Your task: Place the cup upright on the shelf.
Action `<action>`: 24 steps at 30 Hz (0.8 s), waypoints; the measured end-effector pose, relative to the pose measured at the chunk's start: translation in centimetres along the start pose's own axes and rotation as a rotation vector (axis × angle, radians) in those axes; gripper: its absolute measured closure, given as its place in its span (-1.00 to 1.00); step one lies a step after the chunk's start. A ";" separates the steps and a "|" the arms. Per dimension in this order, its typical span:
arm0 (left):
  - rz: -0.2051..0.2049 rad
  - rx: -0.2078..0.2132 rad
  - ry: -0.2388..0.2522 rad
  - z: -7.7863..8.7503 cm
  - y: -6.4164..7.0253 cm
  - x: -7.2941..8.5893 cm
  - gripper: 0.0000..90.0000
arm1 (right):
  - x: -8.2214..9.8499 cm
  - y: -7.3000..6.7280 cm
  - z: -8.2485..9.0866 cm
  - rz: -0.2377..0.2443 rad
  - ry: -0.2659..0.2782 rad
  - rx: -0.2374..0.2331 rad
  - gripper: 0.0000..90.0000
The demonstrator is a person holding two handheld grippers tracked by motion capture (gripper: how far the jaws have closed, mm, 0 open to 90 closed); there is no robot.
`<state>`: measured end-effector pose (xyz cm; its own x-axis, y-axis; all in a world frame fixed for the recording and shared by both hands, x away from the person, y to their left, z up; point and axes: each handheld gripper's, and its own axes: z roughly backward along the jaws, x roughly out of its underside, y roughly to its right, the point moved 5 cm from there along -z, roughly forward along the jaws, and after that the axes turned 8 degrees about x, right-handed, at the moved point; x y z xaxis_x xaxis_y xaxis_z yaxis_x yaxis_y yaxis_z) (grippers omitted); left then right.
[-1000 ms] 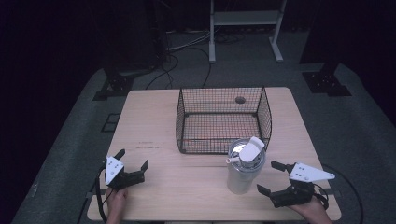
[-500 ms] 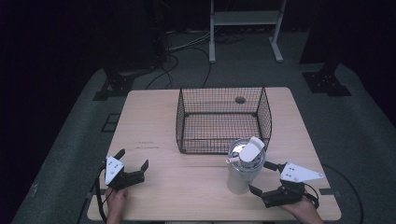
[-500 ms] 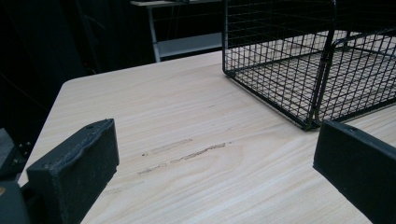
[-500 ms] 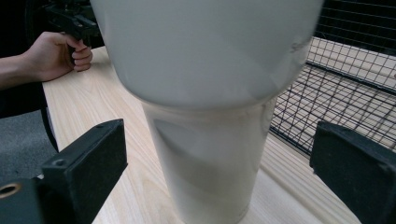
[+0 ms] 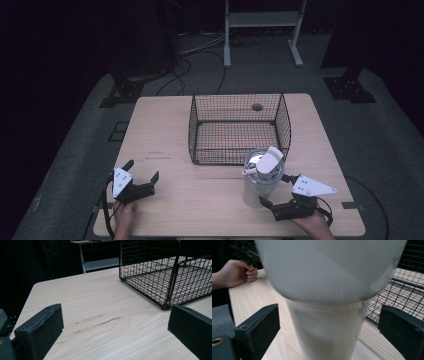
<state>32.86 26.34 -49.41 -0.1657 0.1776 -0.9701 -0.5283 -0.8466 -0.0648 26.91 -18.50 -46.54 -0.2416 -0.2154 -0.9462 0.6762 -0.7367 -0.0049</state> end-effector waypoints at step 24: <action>0.002 0.000 0.000 0.0 -0.1 0.0 -1.00 | -0.1 -1.0 -3.1 -0.030 0.087 0.030 -0.90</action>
<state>32.88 26.39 -49.39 -0.1663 0.1758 -0.9703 -0.5278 -0.8470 -0.0630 28.44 -15.80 -47.46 -0.1988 -0.1377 -0.9703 0.6481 -0.7611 -0.0248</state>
